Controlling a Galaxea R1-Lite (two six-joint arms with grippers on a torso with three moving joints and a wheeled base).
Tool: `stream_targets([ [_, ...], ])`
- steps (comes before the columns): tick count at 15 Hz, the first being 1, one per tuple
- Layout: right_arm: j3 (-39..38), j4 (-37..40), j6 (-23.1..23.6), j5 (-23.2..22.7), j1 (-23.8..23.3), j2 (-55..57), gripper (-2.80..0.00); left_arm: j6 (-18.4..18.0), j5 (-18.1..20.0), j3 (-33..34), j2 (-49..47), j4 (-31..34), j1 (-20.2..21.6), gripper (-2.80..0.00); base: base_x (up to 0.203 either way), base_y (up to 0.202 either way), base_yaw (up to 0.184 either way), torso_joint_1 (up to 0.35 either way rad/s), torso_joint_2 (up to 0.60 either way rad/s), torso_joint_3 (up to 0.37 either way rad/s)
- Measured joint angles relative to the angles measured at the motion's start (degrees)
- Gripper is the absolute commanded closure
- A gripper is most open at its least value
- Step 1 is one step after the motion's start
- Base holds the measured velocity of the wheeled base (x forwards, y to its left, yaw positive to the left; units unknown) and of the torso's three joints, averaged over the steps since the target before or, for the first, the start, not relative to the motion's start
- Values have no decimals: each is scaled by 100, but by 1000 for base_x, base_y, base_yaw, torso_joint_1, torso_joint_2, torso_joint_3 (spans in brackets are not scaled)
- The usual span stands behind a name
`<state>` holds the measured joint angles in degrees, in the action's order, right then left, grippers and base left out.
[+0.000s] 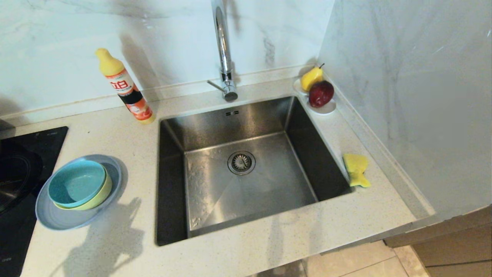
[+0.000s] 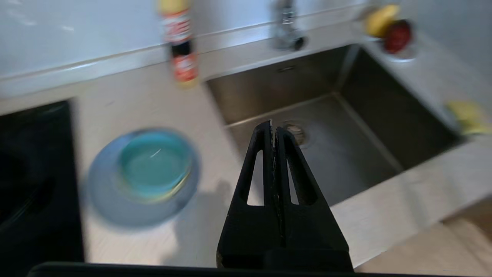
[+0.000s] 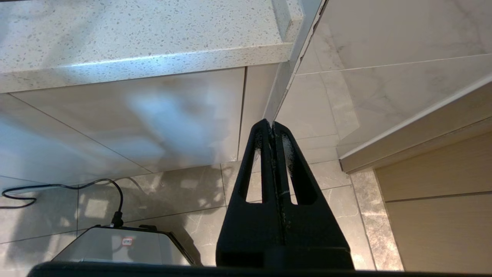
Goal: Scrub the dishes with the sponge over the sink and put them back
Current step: Turn on the faucet
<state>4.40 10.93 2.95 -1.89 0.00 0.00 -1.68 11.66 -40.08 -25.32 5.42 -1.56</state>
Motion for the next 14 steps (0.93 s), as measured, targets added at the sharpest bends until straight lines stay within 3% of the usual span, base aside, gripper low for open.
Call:
stream_targets([
  [3,0,0,0,0,0,0,0,237,792,-1236,-1694,-2,-12,0,0,0,0,0,0,0],
  [6,0,0,0,-1,0,0,0,703,1216,-2611,-3350,-9,-107,0,0,0,0,0,0,0],
  [9,-2,0,-1,-1,0,0,0,1342,1353,-3686,-4708,-54,-341,0,0,0,0,0,0,0],
  [14,-2,0,-1,0,0,-2,0,1799,1174,-4572,-6375,-639,-522,0,0,0,0,0,0,0],
])
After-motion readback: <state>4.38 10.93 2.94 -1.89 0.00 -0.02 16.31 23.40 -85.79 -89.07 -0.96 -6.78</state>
